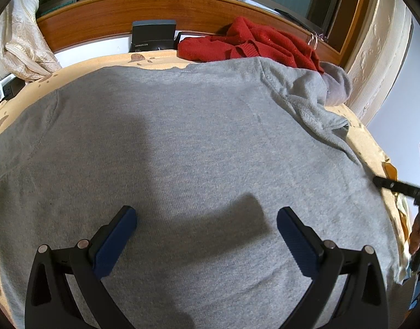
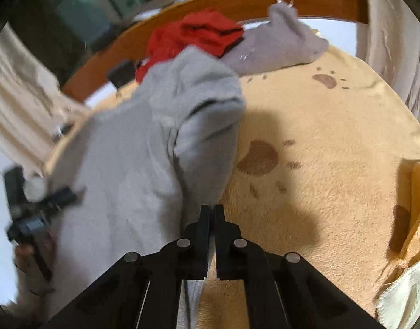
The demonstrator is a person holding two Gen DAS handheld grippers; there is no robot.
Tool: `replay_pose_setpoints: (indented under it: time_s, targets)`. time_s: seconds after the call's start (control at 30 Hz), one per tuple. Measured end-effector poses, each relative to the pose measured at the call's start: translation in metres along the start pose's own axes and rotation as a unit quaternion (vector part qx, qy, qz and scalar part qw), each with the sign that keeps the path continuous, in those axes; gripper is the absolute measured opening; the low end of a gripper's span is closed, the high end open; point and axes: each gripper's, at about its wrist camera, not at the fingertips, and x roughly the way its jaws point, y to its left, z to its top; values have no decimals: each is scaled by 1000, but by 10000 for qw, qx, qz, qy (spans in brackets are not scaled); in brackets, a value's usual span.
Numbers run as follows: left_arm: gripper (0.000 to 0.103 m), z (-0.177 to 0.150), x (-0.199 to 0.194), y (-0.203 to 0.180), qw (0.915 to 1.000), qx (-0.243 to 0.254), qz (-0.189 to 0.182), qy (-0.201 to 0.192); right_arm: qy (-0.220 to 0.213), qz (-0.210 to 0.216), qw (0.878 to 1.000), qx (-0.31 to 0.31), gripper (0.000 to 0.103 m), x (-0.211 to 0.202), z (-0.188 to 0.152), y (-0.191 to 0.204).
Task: Fold clothes
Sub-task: 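Grasp the sweatshirt sleeve cuff with the right gripper and lift it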
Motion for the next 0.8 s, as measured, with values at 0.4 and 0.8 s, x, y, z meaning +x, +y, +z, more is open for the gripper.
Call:
replay_pose_setpoints:
  time_s: [0.4, 0.8]
  targets:
    - [102, 0, 0, -1, 10000, -15, -15, -1, -1455, -1070, 9827, 411, 3, -94, 59, -45]
    - [102, 1, -2, 1, 10000, -61, -71, -19, -672, -1067, 9669, 2217, 5, -44, 25, -157]
